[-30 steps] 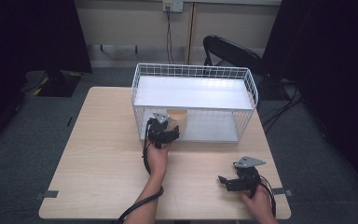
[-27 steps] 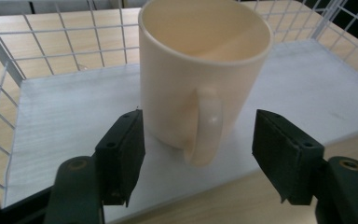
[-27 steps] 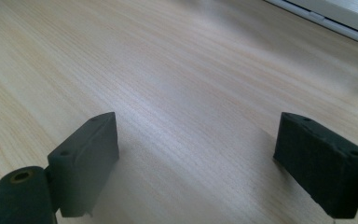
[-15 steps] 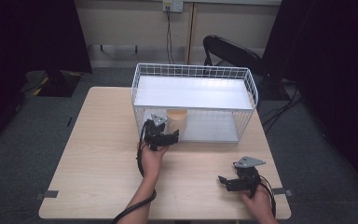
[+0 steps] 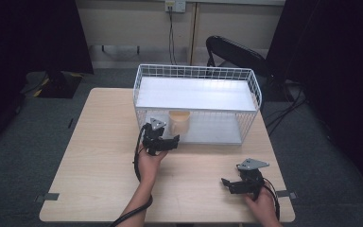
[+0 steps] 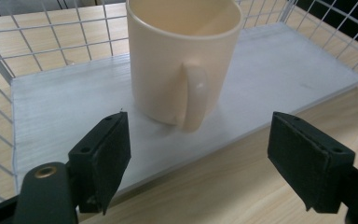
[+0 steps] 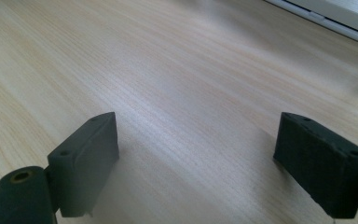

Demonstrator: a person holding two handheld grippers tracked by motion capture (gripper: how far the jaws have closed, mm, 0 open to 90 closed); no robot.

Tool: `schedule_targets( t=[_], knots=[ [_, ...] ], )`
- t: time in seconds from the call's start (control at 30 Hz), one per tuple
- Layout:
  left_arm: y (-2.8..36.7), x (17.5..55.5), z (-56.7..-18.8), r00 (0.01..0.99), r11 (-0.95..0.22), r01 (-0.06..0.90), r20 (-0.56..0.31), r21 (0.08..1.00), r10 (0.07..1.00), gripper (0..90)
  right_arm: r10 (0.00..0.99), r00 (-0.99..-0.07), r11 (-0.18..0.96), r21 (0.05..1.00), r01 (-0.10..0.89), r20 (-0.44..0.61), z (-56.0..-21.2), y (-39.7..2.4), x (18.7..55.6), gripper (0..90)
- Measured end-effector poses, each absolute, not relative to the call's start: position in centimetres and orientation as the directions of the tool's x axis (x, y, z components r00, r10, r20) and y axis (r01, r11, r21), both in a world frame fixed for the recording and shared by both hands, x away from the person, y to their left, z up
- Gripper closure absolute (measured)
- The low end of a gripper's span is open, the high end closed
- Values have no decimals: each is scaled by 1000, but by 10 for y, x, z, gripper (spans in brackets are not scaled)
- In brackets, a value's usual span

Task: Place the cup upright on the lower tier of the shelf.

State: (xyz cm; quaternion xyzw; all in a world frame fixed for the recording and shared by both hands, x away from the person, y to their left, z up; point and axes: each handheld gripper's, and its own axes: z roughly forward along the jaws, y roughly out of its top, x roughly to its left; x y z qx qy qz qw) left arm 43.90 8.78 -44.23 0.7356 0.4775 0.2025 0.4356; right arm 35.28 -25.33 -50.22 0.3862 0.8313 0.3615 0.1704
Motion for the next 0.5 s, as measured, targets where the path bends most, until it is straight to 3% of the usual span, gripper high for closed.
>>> schedule_targets(
  t=[0.37, 0.4, 0.43, 0.5],
  knots=[
    [90, 432, -443, 515, -205, 531, -121, 822, 849, 208, 765, -644, 440, 732, 519, -4, -502, -253, 353, 128],
    [87, 430, -444, 494, -154, 530, -156, 834, 856, 205, 765, -644, 440, 733, 519, -4, -502, -253, 353, 128],
    [90, 430, -442, 525, -219, 527, -111, 821, 844, 206, 765, -644, 440, 733, 519, -4, -502, -253, 353, 128],
    [91, 429, -442, 535, -225, 525, -112, 821, 837, 206, 765, -644, 440, 733, 519, -4, -502, -253, 353, 128]
  ],
)
